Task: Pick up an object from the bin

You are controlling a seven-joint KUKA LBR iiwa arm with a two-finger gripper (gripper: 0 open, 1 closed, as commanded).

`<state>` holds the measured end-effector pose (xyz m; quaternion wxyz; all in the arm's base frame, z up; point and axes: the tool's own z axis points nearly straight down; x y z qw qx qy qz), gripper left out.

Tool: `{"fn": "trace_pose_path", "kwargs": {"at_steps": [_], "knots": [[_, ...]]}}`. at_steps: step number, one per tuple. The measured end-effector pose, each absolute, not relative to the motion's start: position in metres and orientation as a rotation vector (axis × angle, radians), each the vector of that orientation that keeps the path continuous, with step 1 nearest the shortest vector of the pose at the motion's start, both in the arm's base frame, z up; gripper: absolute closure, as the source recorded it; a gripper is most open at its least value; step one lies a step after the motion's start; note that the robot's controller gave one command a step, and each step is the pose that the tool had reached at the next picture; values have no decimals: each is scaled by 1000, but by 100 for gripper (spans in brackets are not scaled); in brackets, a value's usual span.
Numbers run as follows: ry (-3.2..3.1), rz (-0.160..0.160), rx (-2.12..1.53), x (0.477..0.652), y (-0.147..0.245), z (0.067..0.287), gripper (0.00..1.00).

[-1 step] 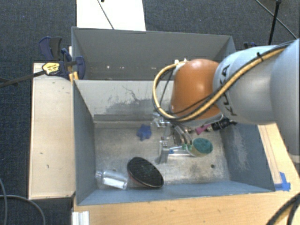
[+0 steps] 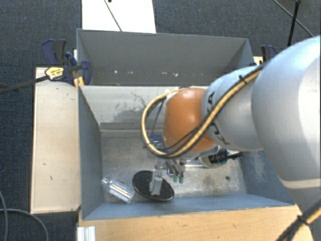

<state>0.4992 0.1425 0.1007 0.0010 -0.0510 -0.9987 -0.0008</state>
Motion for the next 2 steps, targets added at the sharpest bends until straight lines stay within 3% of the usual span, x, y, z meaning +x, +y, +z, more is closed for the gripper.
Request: {"fn": "trace_pose_path", "kwargs": {"at_steps": [1, 2], "knots": [[-3137, -1, -44, 482, 166, 72, 0], [-3144, -3, -54, 484, 166, 73, 100]]}}
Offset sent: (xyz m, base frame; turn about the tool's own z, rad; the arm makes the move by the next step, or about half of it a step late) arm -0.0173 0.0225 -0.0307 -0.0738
